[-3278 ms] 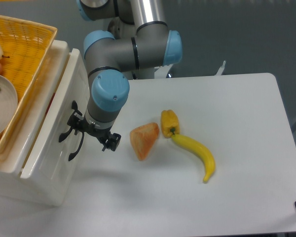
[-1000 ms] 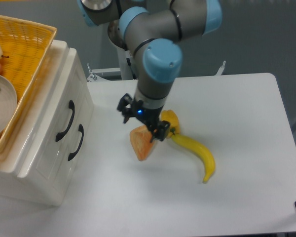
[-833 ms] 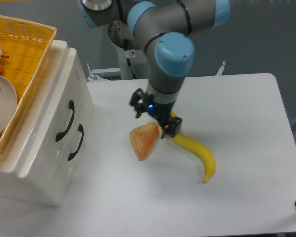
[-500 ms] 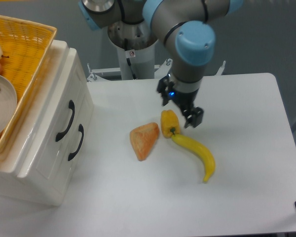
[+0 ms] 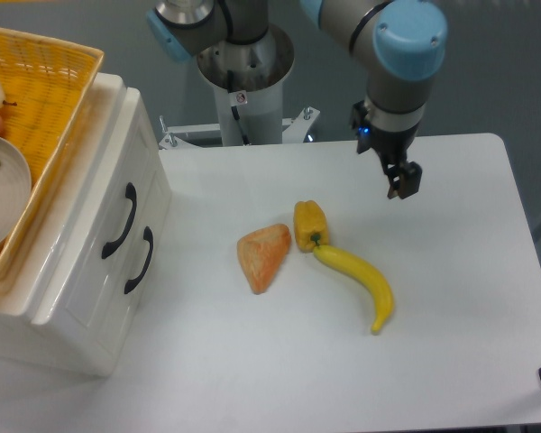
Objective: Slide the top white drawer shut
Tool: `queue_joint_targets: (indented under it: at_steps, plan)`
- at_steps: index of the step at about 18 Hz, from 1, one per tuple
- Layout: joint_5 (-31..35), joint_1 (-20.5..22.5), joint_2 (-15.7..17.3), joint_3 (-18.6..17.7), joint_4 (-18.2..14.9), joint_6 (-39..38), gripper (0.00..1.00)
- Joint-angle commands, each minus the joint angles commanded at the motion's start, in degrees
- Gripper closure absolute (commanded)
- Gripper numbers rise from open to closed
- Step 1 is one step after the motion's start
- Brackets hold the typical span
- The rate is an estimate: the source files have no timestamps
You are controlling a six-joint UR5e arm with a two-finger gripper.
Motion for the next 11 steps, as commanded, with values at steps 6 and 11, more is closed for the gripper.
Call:
queue_joint_targets:
  at_steps: [6, 11]
  plan:
    - [-4.4, 1.5, 0.3, 0.4, 0.2, 4.9, 0.0]
    - [-4.7, 2.3, 0.4, 0.4, 0.2, 5.0, 0.0]
